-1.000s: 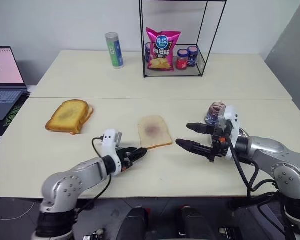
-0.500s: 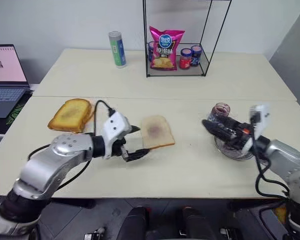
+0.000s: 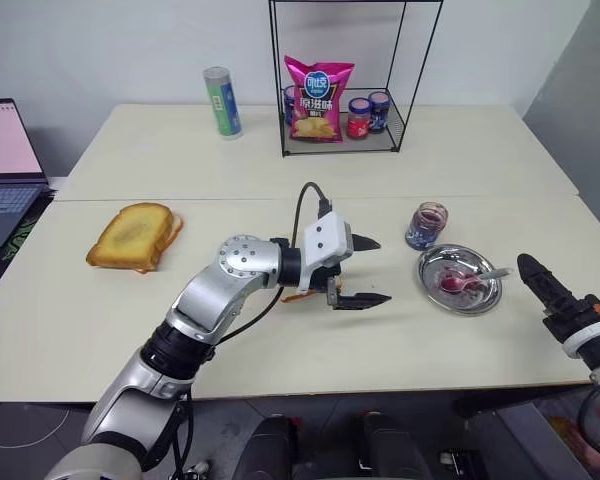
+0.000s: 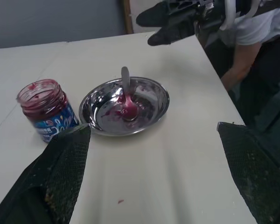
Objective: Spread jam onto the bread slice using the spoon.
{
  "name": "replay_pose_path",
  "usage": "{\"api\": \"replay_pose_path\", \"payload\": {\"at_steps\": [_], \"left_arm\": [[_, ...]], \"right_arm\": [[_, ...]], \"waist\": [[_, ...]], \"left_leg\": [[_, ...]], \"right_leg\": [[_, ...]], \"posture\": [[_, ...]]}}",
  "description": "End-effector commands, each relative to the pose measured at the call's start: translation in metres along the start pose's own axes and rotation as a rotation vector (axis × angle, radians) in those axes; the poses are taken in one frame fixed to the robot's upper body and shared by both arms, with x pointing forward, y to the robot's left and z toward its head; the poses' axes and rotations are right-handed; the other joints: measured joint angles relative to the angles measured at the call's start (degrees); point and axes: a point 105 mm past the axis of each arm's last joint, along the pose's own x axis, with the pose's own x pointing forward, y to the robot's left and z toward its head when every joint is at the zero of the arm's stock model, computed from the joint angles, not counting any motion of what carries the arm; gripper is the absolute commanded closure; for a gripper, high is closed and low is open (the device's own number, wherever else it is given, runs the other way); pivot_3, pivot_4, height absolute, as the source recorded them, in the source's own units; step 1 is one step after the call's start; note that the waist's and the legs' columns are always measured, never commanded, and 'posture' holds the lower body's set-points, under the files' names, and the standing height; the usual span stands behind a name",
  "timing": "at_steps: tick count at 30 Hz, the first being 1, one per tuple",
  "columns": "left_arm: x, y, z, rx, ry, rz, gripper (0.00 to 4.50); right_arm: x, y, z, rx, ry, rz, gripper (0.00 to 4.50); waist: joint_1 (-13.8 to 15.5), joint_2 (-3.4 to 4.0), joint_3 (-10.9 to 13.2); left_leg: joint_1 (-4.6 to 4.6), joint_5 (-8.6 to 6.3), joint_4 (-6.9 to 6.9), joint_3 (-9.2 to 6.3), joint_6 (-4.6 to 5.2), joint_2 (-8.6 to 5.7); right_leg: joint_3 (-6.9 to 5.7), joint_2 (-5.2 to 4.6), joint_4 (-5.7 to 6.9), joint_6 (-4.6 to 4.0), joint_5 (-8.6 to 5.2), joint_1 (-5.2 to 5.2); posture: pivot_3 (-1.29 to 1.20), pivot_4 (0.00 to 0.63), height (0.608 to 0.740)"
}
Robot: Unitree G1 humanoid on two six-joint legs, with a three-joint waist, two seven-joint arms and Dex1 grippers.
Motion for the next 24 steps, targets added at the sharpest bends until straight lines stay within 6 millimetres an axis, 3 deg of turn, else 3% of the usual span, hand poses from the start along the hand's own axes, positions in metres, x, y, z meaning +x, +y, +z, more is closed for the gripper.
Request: {"api": "replay_pose_path", "payload": {"at_steps": [1, 5, 11, 24], "left_arm": [[0.008, 0.002, 0.005, 0.067, 0.003, -0.006, 0.0], [0.007, 0.003, 0.009, 0.048, -0.013, 0.011, 0.0], [0.002, 0.001, 0.007, 0.025, -0.003, 0.05, 0.0], [-0.006, -0.002, 0.007, 0.009, 0.014, 0.089, 0.0]], "right_arm": [[0.022, -0.01, 0.002, 0.067, -0.03, 0.013, 0.0], [0.045, -0.015, -0.004, 0.09, 0.0, 0.03, 0.0], [0.062, -0.025, -0.004, 0.12, 0.008, 0.023, 0.0], [0.08, -0.029, -0.008, 0.172, 0.042, 0.055, 0.0]], "waist": [[-0.11, 0.01, 0.0], [-0.03, 0.1, -0.05], [0.0, 0.14, -0.07], [-0.01, 0.16, -0.08]], "left_leg": [[0.01, 0.0, 0.0, 0.04, 0.0, 0.01], [-0.01, 0.01, 0.01, 0.08, 0.02, 0.02], [-0.02, 0.01, -0.01, 0.03, 0.01, 0.11], [0.02, 0.01, 0.04, 0.12, 0.02, 0.16]], "right_leg": [[0.02, 0.05, -0.01, 0.01, 0.01, 0.0], [0.12, 0.34, -0.03, 0.06, 0.06, -0.01], [0.14, 0.46, -0.01, 0.05, 0.07, -0.02], [0.26, 0.54, 0.02, 0.07, 0.13, -0.01]], "posture": [[0.0, 0.15, 0.74], [0.0, 0.15, 0.74], [0.0, 0.15, 0.74], [0.0, 0.15, 0.74]]}}
